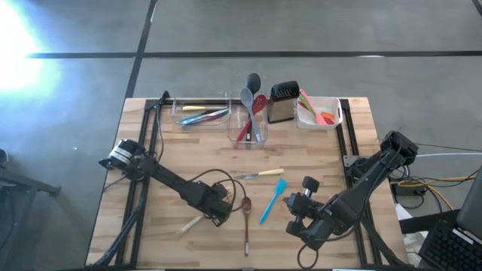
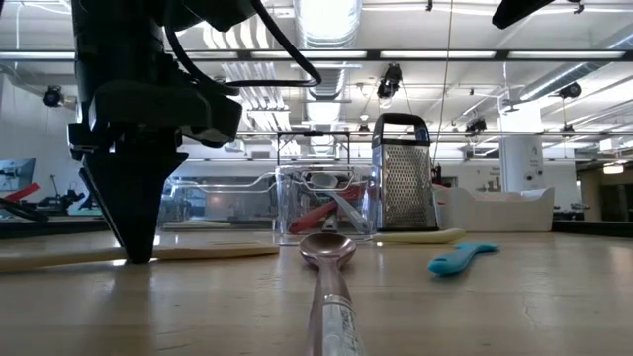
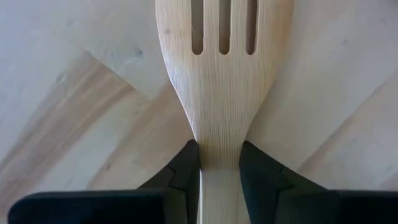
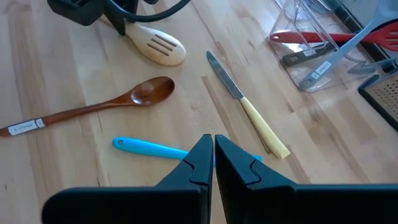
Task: Pick & Place Kitchen Items
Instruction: Put the light brown serving spoon into the right transparent bin
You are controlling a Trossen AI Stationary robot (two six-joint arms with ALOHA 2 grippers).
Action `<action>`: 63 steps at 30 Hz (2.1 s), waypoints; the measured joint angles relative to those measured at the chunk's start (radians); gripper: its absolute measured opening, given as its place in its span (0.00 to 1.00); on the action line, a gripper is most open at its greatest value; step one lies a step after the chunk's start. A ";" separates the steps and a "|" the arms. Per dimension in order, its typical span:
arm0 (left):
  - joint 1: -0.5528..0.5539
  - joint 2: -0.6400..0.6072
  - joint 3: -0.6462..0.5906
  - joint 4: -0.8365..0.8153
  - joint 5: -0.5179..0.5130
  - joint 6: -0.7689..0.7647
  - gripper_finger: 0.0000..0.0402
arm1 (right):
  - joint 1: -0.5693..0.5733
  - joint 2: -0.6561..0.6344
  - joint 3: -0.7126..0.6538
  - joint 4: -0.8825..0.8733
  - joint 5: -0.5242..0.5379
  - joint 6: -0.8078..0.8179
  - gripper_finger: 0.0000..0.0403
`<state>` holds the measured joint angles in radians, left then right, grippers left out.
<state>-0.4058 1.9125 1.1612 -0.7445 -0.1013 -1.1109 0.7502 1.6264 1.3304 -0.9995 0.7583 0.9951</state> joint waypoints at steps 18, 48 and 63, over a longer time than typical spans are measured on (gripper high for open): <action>0.001 -0.156 -0.009 -0.006 -0.146 0.045 0.22 | 0.000 0.000 -0.003 0.006 -0.002 0.000 0.02; 0.443 -0.536 -0.003 0.637 -0.413 0.782 0.22 | 0.005 0.000 -0.037 0.011 0.001 0.036 0.02; 0.852 -0.389 0.005 0.966 -0.111 0.892 0.22 | -0.004 0.000 -0.094 0.011 0.188 0.047 0.02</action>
<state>0.4464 1.5234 1.1658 0.2217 -0.2126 -0.2192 0.7457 1.6264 1.2364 -0.9888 0.9459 1.0424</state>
